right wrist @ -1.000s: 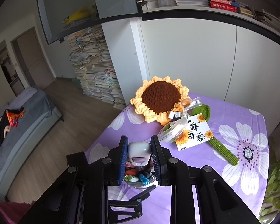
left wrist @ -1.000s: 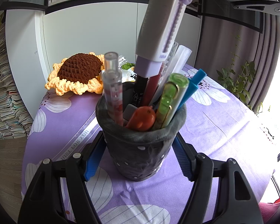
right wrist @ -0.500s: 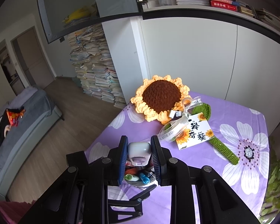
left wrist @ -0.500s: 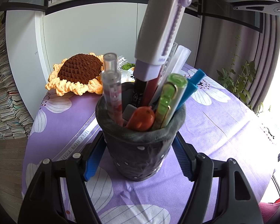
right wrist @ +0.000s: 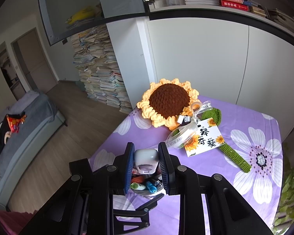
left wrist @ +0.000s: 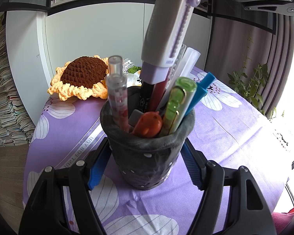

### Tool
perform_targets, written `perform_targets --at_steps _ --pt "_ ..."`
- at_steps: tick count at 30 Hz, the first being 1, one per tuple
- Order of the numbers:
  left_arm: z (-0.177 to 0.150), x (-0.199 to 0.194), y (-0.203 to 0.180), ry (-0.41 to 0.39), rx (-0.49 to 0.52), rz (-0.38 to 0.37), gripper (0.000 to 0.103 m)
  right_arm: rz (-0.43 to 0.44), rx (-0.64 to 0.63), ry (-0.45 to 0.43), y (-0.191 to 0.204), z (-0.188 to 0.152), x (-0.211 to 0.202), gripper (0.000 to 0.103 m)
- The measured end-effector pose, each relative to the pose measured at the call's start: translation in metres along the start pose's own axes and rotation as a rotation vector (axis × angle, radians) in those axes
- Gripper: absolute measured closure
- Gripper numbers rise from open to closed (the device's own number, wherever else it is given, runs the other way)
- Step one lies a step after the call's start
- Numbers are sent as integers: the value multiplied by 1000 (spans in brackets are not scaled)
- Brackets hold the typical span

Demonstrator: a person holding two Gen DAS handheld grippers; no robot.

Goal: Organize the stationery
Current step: 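Lift the white correction tape and lower it into the grey cup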

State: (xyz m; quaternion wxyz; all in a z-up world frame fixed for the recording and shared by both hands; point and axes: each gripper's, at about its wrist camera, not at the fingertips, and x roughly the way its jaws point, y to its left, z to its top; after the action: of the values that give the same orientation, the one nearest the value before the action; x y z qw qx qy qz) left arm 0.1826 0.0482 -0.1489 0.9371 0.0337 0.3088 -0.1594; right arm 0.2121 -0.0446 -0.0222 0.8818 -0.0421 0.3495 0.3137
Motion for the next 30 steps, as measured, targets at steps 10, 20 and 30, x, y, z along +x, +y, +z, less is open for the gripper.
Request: perform_targets --at_steps 10,20,30 --pt "0 0 0 0 0 0 32 -17 -13 -5 3 1 1 77" --pt "0 0 0 0 0 0 32 -28 -28 28 6 -3 19 77" --pt "0 0 0 0 1 0 32 -8 0 60 0 -6 27 77"
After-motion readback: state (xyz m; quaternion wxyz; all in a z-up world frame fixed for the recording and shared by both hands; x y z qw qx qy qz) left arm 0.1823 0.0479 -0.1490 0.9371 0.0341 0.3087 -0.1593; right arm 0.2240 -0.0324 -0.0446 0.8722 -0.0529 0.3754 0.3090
